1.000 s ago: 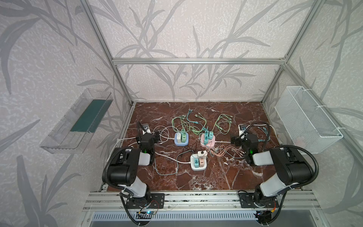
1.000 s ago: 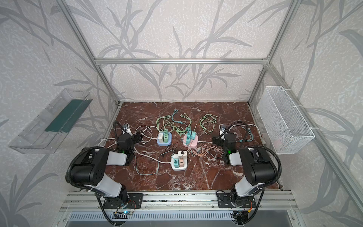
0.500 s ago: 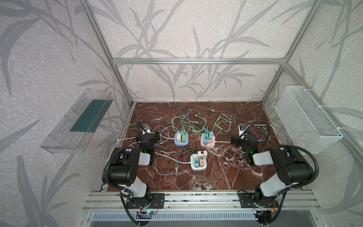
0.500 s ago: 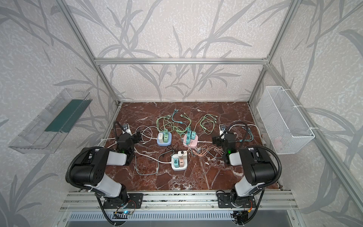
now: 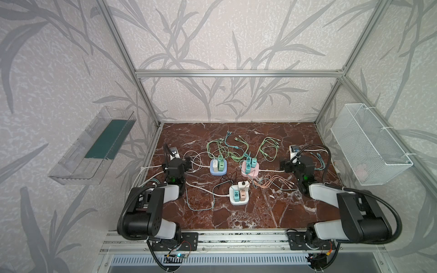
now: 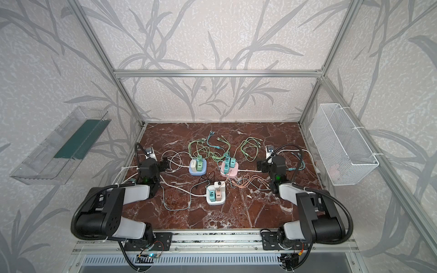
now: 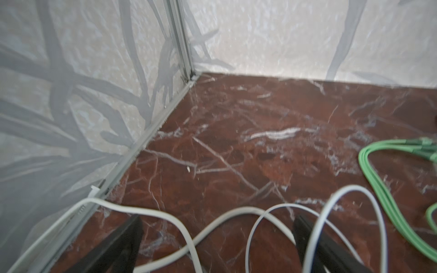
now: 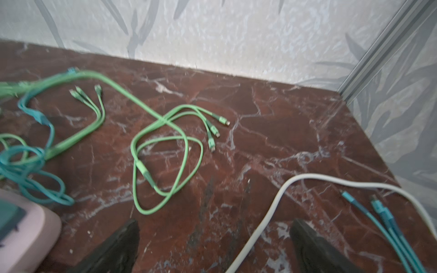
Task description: Pull the plug off the socket
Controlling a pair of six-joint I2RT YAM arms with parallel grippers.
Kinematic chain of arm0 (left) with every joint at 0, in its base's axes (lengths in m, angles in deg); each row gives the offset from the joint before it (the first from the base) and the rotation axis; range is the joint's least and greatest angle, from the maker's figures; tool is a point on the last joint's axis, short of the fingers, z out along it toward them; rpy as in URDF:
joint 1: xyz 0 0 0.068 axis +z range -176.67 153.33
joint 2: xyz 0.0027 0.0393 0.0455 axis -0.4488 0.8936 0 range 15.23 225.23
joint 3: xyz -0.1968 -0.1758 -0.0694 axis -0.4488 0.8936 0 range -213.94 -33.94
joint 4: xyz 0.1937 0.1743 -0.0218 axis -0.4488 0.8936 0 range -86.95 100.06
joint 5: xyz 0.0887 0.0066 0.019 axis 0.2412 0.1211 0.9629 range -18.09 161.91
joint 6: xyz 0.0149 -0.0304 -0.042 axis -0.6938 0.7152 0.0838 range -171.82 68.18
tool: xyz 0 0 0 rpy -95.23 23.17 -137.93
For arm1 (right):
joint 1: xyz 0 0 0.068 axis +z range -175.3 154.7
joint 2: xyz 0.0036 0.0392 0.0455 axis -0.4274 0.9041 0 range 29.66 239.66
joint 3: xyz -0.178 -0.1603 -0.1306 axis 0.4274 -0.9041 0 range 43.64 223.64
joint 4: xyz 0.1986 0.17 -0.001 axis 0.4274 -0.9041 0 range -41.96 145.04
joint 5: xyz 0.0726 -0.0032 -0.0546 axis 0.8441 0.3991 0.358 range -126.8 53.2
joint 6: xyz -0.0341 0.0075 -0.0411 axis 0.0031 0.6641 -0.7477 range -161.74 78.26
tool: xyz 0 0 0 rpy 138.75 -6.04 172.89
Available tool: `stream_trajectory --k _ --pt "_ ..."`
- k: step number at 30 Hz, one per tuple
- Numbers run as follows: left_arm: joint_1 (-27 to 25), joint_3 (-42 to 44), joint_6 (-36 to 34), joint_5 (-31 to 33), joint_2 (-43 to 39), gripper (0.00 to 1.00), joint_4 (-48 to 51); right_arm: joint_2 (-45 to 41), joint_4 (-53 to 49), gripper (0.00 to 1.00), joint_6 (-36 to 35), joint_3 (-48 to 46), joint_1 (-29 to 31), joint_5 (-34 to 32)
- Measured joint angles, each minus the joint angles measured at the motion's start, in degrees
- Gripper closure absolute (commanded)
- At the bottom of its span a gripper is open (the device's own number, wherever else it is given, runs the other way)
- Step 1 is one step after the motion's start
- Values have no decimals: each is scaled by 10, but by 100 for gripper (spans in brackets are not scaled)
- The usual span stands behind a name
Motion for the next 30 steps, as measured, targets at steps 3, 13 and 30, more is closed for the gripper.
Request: stream_trajectory --k 3,13,30 --pt "0 -60 21 12 -90 1 110 -95 -65 2 27 28 0 21" --pt "-39 -98 72 -12 -287 1 302 -219 -234 11 169 9 6 154" --pt "-353 -35 91 18 -379 10 424 -261 -319 25 311 -75 243 144"
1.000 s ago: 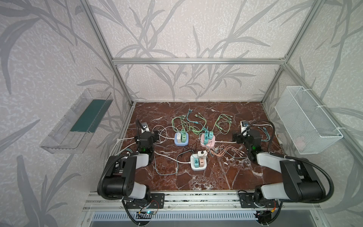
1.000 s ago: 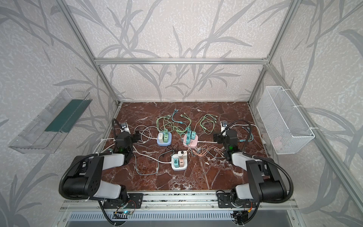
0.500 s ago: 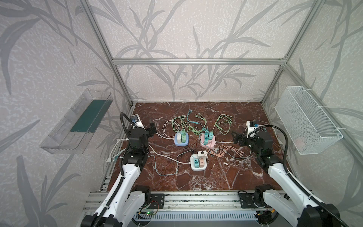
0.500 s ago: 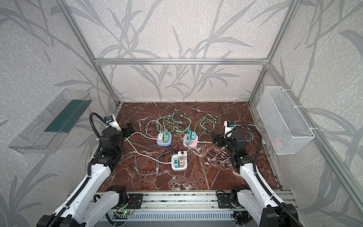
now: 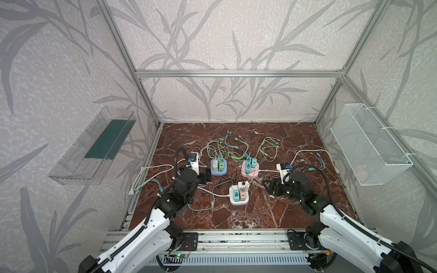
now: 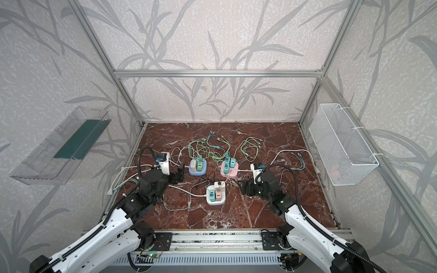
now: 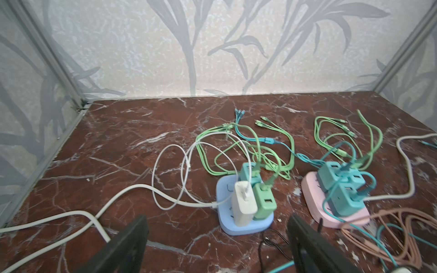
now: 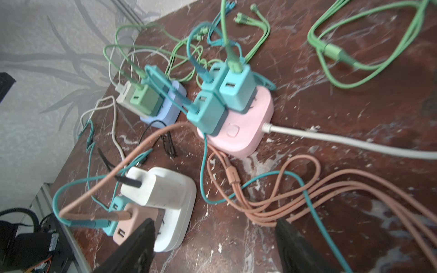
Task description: Pull the plug off the socket
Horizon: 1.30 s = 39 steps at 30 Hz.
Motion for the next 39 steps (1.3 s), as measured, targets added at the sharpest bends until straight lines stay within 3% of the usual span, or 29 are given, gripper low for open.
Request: stream_trajectory --k 5,10,19,23,31,39 --pt "-90 12 7 9 -7 14 21 40 31 29 34 -18 58 -23" --pt "-142 36 12 -24 -9 22 28 80 63 29 52 -25 118 -35" --pt "-157 67 23 -158 18 29 21 156 114 34 62 -22 154 -35" --pt "-164 67 16 -210 57 39 2 182 114 38 62 -8 155 -33" --pt "-168 67 -10 -274 143 39 -51 210 118 42 62 11 155 -27" --pt "-168 61 -54 -298 201 36 -94 237 117 45 56 30 155 -23"
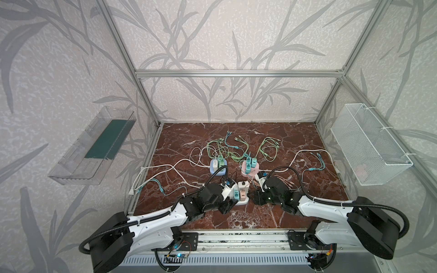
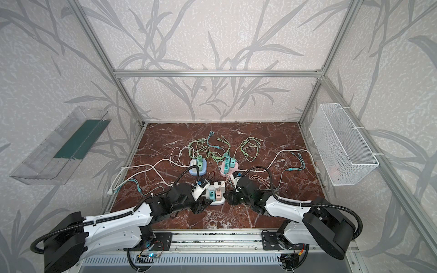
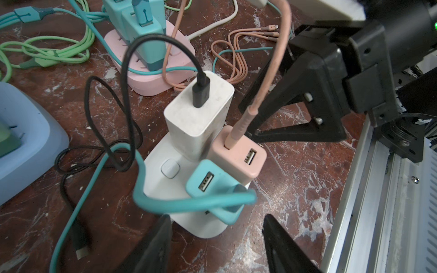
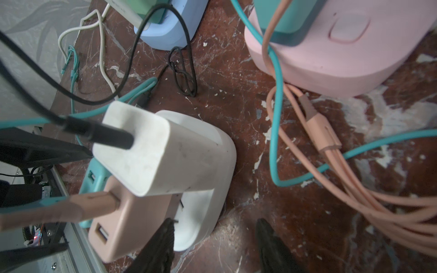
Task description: Pull the plug off the socket
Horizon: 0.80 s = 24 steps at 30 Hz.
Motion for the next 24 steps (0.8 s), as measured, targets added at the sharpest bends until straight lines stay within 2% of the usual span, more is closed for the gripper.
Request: stream_trajectory --k 15,24 --pt "0 -39 -69 -14 83 36 -39 38 9 47 -8 4 -35 43" --pt "0 -49 -76 -28 116 48 -60 50 20 47 -10 4 -56 75"
